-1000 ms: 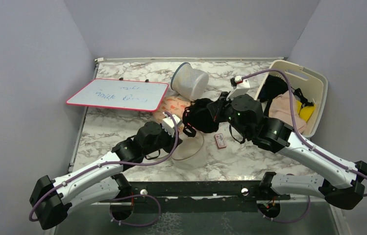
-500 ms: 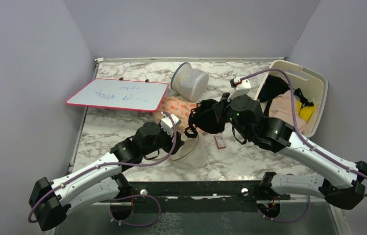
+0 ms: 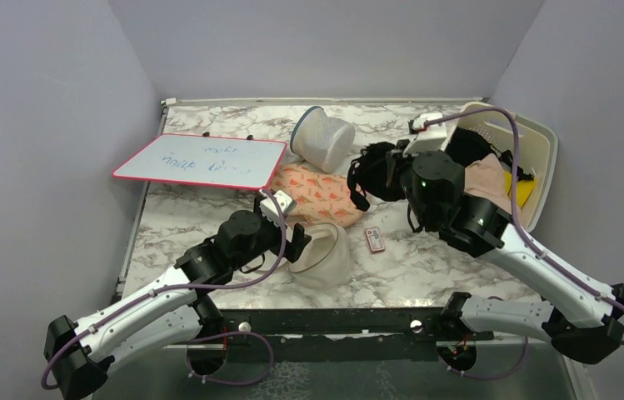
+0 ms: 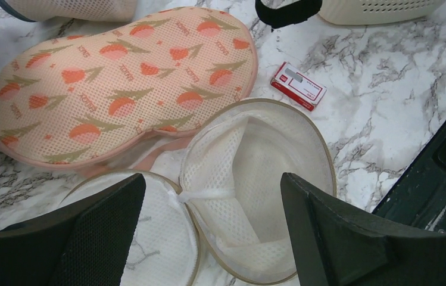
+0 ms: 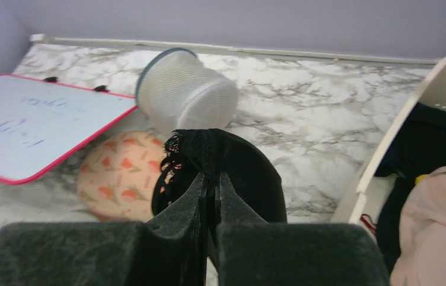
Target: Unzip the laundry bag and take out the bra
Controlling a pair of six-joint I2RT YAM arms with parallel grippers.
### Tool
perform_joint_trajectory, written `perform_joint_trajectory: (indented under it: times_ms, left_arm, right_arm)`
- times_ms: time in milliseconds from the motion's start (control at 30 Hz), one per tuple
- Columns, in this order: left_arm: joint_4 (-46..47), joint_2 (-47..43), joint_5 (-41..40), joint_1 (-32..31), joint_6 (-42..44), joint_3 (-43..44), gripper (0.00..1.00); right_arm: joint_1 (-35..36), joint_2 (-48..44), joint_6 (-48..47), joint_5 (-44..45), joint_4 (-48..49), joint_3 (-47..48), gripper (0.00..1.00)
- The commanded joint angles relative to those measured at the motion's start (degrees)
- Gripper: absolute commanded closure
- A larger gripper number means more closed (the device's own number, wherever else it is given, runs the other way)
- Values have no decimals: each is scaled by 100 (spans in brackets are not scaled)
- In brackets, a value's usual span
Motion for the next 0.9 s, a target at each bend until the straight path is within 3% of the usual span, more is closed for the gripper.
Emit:
perform_joint_trajectory:
  times_ms: [0,100,233,467,667,867]
  left_arm:
    - [-44,-146,-365,-25,-48,141,22]
    - [-86,-221,-473,-25,-49,150,22]
    - [-119,-356,-633,-28,-71,128,20]
    - [-72,-180,-662,-28,-118,96,15]
    - [-122,433,-400,-22,-132,110,14]
    - [-231,1724,494,-67,-191,260,12]
  right_arm:
    - [-789,418,-334,-283,418,268,99]
    - [-1569,454,-63,-1239,522,298,99]
    - [-2143,494,89,-1370,396,463,99]
    - [-3007,247,195,104,165,816,99]
    - [-3584,152,-176,602,415,782,99]
    - [-3621,-153,-462,611,472,425,99]
